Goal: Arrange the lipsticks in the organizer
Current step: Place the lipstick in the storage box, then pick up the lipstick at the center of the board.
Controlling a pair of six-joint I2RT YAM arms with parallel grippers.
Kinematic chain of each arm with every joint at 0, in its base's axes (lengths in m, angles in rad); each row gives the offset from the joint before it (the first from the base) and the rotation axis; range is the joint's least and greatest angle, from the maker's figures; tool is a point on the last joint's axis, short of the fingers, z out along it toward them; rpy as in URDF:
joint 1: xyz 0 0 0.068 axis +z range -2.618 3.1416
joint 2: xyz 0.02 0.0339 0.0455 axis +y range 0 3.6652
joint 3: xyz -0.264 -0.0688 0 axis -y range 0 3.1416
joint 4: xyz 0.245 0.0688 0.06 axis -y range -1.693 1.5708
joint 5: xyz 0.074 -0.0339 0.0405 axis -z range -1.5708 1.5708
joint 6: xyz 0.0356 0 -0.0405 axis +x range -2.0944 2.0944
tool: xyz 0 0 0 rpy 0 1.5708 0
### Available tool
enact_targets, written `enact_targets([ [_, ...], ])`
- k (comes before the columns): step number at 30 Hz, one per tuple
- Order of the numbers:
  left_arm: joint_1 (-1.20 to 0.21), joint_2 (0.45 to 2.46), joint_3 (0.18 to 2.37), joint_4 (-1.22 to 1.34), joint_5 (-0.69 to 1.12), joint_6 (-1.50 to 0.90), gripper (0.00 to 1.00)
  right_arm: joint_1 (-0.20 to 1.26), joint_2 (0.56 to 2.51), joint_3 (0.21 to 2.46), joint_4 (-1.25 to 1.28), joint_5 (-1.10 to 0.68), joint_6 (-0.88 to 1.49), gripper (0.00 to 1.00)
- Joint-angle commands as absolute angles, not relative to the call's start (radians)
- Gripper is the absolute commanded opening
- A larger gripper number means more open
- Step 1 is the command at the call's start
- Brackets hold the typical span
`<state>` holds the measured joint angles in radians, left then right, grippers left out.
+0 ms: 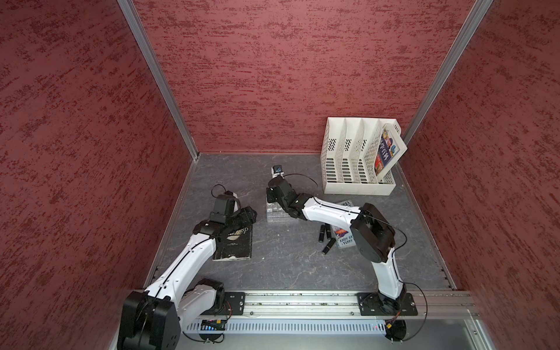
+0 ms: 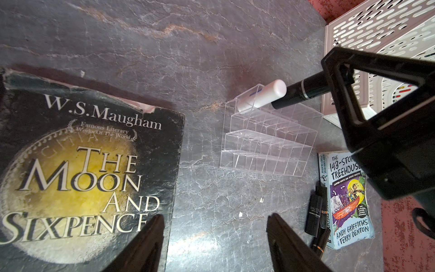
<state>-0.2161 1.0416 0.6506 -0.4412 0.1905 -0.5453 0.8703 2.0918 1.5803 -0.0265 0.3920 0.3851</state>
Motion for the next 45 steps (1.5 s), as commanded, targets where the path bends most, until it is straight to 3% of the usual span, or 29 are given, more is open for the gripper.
enact_targets([
  [1, -0.213, 1.043, 0.644, -0.422, 0.205, -0.545, 0.72, 0.859, 2.114, 1.563, 0.017, 0.423, 0.373, 0.12],
  [17, -0.216, 1.037, 0.64, -0.412, 0.217, -0.556, 0.71, 0.844, 2.112, 1.488, 0.075, 0.427, 0.407, 0.1],
  [19, -0.219, 1.037, 0.641, -0.411, 0.216, -0.558, 0.71, 0.844, 2.121, 1.501, 0.055, 0.427, 0.41, 0.18],
  [23, -0.245, 1.031, 0.651, -0.417, 0.193, -0.547, 0.72, 0.845, 2.103, 1.516, 0.015, 0.423, 0.427, 0.47],
  [26, -0.31, 1.025, 0.679, -0.437, 0.125, -0.51, 0.75, 0.845, 2.033, 1.503, -0.028, 0.413, 0.457, 0.55],
  [31, -0.523, 1.083, 0.758, -0.443, 0.024, -0.416, 0.74, 0.789, 1.823, 1.366, -0.185, 0.336, 0.593, 0.55],
  [39, -0.869, 1.394, 0.939, -0.407, 0.093, -0.352, 0.71, 0.602, 1.483, 1.101, -0.564, 0.149, 0.702, 0.51],
  [45, -0.936, 1.618, 1.061, -0.386, 0.184, -0.391, 0.68, 0.536, 1.363, 1.0, -0.669, 0.104, 0.688, 0.42],
])
